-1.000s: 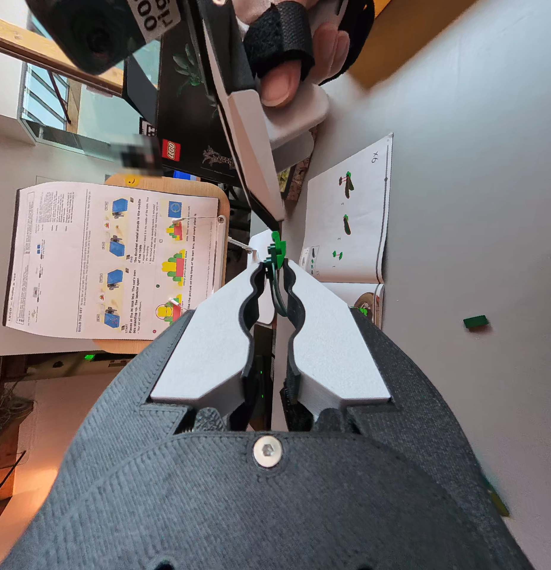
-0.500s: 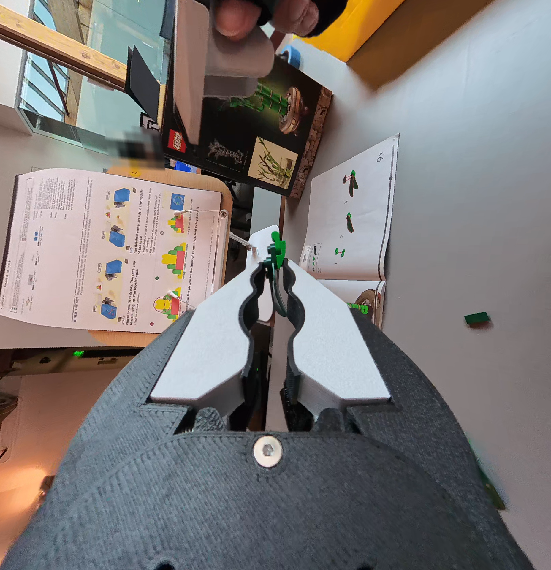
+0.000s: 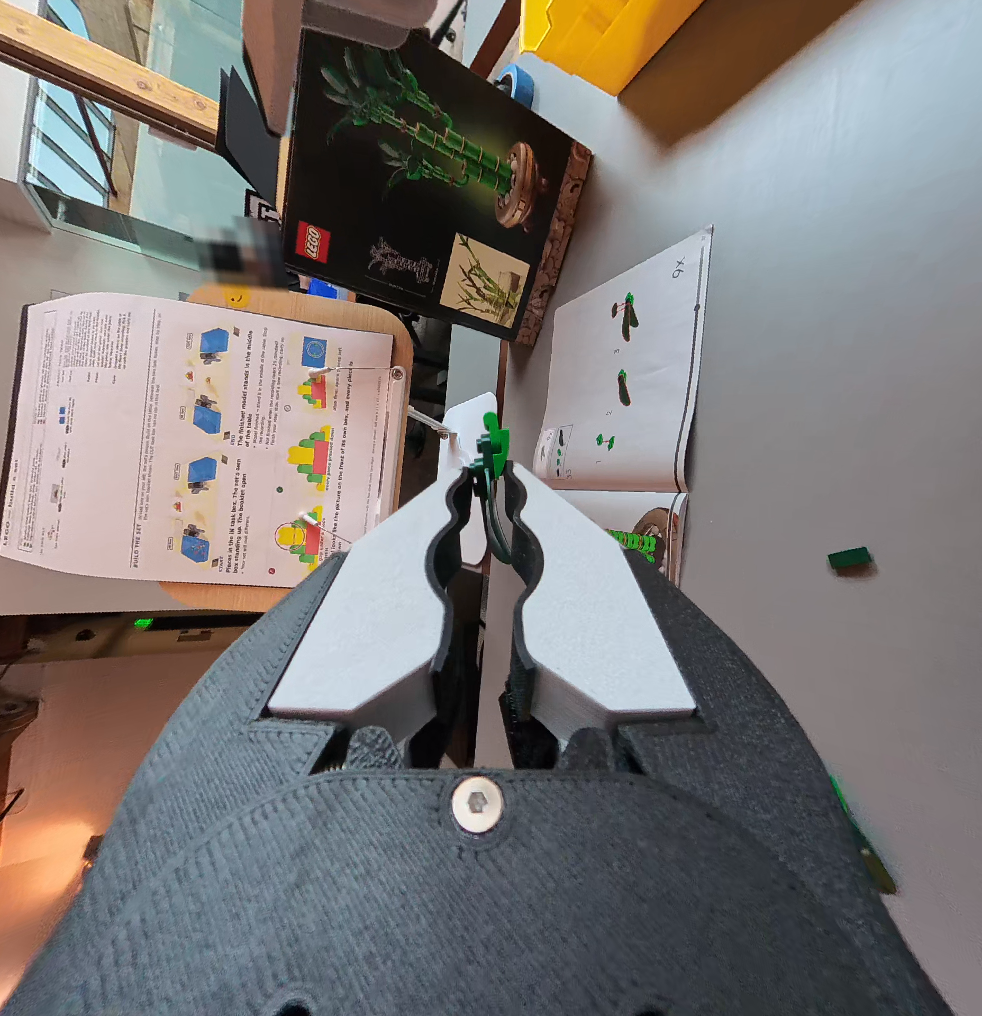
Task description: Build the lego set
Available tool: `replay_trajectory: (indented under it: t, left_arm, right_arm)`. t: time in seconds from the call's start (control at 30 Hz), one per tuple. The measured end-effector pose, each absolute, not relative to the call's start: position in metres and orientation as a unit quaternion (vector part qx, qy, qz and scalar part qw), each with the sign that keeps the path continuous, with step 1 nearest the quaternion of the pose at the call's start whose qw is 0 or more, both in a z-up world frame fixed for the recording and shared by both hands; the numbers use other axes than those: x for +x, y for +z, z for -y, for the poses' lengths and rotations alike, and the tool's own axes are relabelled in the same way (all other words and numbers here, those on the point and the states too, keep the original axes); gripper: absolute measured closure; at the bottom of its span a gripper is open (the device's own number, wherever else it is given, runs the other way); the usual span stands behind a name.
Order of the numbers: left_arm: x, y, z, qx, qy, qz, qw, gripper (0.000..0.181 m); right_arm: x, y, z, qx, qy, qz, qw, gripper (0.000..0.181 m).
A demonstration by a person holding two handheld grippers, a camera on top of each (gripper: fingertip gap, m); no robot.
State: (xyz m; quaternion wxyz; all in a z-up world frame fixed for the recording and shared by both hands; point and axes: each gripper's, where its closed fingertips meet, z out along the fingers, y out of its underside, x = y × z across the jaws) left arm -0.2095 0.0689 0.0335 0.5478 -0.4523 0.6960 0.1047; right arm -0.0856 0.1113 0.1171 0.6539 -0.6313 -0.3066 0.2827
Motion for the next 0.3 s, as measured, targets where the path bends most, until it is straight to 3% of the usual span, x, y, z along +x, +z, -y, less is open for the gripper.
replay_trajectory:
  t: [0.3]
  left_arm:
    - [-0.212,0.034,-0.071,-0.454,0.116,-0.694,0.546,0.171]
  right_arm:
    - [-0.079,0.129,-0.109,-0.611,0.281,0.291,0.68,0.175]
